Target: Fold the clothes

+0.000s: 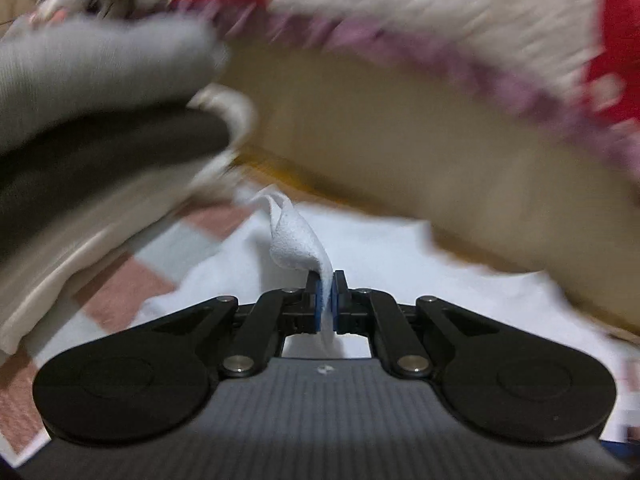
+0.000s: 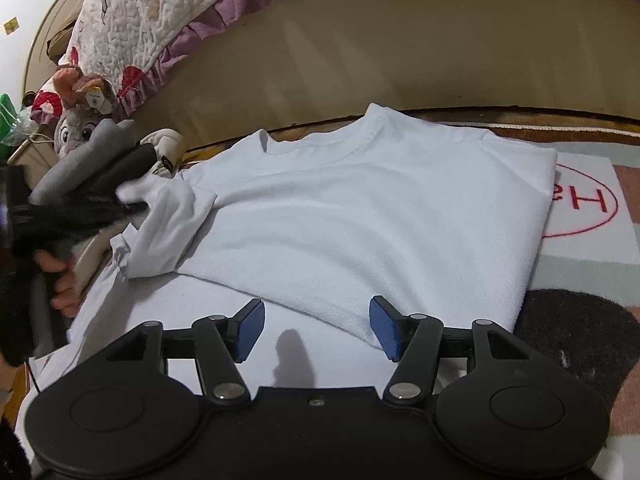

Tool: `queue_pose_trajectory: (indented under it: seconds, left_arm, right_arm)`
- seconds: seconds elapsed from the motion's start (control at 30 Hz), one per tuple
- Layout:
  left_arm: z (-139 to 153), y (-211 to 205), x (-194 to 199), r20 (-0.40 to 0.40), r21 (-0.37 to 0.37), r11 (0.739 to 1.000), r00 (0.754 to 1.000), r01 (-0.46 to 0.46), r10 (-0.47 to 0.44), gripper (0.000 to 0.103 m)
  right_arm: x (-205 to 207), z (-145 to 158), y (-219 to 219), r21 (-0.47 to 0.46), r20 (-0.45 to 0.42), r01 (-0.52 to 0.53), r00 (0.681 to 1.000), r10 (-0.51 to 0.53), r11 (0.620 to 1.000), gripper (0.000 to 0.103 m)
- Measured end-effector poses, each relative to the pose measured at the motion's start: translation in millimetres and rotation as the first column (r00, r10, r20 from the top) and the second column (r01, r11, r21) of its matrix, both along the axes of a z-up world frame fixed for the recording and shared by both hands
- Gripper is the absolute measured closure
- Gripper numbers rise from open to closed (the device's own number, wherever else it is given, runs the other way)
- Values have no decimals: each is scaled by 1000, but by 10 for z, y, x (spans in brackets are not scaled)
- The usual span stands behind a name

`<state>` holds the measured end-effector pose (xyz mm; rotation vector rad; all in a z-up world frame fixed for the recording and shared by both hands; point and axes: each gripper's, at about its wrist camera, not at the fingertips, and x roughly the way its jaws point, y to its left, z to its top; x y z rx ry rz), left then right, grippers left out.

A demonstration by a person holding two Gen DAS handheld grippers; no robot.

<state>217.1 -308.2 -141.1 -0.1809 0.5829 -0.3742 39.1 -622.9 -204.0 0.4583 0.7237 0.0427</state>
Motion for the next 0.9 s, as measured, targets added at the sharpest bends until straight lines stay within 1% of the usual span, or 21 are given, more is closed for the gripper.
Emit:
queue_pose_trajectory:
  seconds: [0.07, 0.1, 0.13, 0.17, 0.23, 0.3, 0.33, 0.4, 0.47, 0.5, 0.57, 0.6, 0.67, 0.7, 0.73, 0.8, 0.87, 0.9]
  left_arm:
    - [199, -27, -253, 59, -72, 994, 996, 77, -73, 99]
    - [276, -75, -396, 79, -126, 983, 989, 134, -125, 99]
    - [347, -130, -534, 99, -172, 967, 980, 189, -174, 99]
    - [378, -223, -656, 105, -192, 951, 969, 241, -225, 99]
    - [354, -472, -886, 86, -196, 915, 936, 351, -341, 99]
    - [209, -719, -1089, 13, -171, 888, 902, 427, -431, 99]
    - [101, -813, -1179, -24, -152, 881, 889, 448, -457, 98]
    - [-118, -938, -1319, -98, -105, 869, 864, 484, -493, 98]
    - [-321, -1001, -1395, -186, -78, 856, 836, 511, -516, 98]
    - [-413, -1020, -1418, -229, -72, 850, 821, 521, -523, 97]
    - [-516, -1027, -1417, -292, -73, 851, 805, 519, -516, 96]
    - [-529, -1019, -1422, -307, -69, 848, 798, 525, -519, 95]
    - [-531, -1017, -1424, -328, -54, 841, 786, 539, -524, 91]
    - [-524, -1020, -1410, -337, -56, 837, 779, 544, -529, 87]
    - [-523, -1020, -1400, -348, -69, 837, 774, 542, -530, 80]
    - [-514, -1035, -1393, -378, -115, 844, 763, 523, -524, 74]
    - [-530, -1053, -1401, -400, -129, 846, 753, 517, -522, 74]
    - [-535, -1086, -1387, -399, -120, 845, 753, 522, -522, 72]
  right_arm:
    - [1, -2, 14, -7, 5, -7, 1000, 7, 1000, 36]
    - [-6, 5, 1, 0, 6, 0, 1000, 0, 1000, 36]
    - [-22, 29, -64, 39, 4, 28, 1000, -28, 999, 36]
    - [-38, 53, -129, 76, 2, 56, 998, -56, 996, 36]
    - [-70, 100, -258, 152, -7, 111, 994, -111, 982, 36]
    - [-103, 148, -387, 225, -20, 166, 986, -165, 960, 36]
    - [-126, 163, -457, 265, -21, 186, 982, -188, 946, 36]
    - [-202, 153, -607, 350, -4, 200, 977, -212, 915, 36]
    - [-237, 69, -703, 432, -22, 206, 976, -219, 878, 36]
    - [-245, 14, -745, 477, -37, 210, 975, -219, 853, 36]
    - [-257, -104, -808, 568, -71, 227, 971, -228, 791, 36]
    - [-267, -137, -834, 602, -78, 231, 970, -232, 765, 36]
    - [-286, -196, -882, 661, -91, 237, 967, -238, 712, 36]
    - [-287, -205, -893, 678, -93, 237, 967, -238, 696, 34]
    - [-290, -211, -893, 690, -97, 235, 967, -234, 684, 34]
    - [-300, -207, -853, 691, -114, 230, 971, -211, 685, 33]
    - [-277, -190, -822, 663, -147, 231, 973, -179, 712, 33]
    - [-265, -187, -807, 646, -174, 236, 971, -161, 726, 33]
